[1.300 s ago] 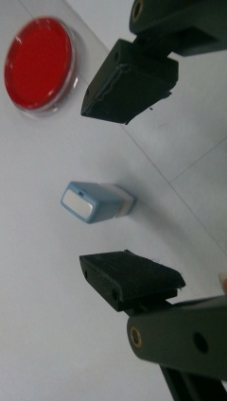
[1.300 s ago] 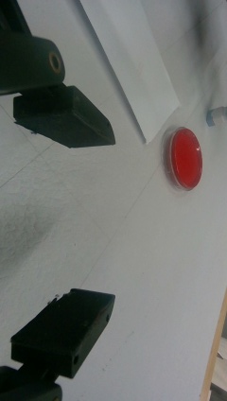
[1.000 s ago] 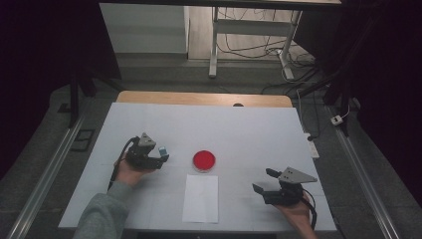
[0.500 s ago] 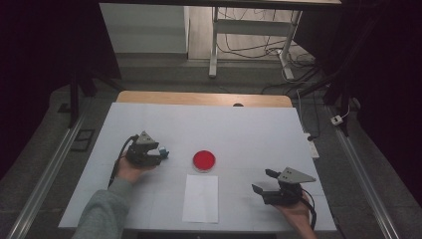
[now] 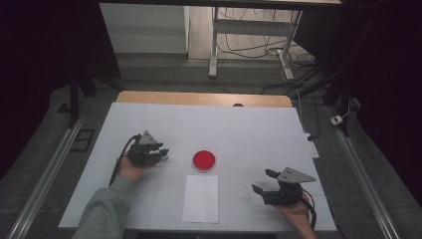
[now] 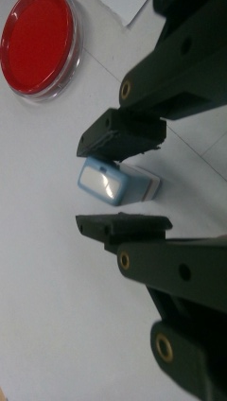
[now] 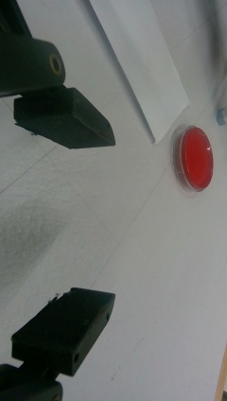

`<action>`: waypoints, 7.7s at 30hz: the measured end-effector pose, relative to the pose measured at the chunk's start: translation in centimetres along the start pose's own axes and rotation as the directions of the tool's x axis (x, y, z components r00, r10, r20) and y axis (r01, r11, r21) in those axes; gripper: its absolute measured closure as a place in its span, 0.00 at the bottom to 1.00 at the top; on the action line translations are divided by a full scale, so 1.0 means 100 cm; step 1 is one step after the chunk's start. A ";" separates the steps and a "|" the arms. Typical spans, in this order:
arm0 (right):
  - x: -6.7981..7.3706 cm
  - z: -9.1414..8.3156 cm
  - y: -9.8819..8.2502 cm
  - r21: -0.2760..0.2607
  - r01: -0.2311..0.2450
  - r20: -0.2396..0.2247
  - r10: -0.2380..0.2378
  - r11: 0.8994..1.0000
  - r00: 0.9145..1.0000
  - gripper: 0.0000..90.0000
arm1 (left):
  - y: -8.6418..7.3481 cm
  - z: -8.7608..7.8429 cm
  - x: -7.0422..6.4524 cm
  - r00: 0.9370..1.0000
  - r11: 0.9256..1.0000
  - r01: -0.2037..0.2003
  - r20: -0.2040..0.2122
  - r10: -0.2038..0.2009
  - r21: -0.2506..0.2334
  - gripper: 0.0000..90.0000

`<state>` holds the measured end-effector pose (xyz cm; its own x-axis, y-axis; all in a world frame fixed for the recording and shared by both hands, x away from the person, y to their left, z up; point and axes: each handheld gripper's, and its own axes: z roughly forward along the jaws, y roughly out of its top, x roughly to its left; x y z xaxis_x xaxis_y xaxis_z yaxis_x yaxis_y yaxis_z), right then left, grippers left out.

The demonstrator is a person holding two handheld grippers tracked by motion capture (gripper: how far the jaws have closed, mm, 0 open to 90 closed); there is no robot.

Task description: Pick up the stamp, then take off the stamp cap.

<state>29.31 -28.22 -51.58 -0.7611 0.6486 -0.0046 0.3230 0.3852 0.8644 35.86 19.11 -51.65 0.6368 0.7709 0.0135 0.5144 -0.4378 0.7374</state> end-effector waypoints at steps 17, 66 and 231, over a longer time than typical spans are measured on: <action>0.000 0.000 0.000 0.000 0.000 0.003 0.000 1.000 1.000 0.24 | 0.001 -0.002 -0.002 1.000 1.000 -0.009 0.027 0.009 -0.006 0.84; 0.000 -0.001 0.000 -0.028 0.014 0.036 -0.013 1.000 0.999 0.24 | 0.000 -0.065 -0.050 0.983 0.974 0.093 0.177 -0.057 -0.205 0.84; 0.075 0.043 0.027 -0.067 0.096 -0.005 -0.097 0.993 0.995 0.27 | 0.024 -0.020 -0.121 0.921 0.977 0.091 0.389 -0.009 -0.193 0.84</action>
<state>26.91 -19.48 -51.48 -0.7913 0.6054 -0.0858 0.2102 0.4011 0.8916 28.20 9.66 -48.67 0.8054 0.5342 -0.2569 0.4499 -0.2686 0.8517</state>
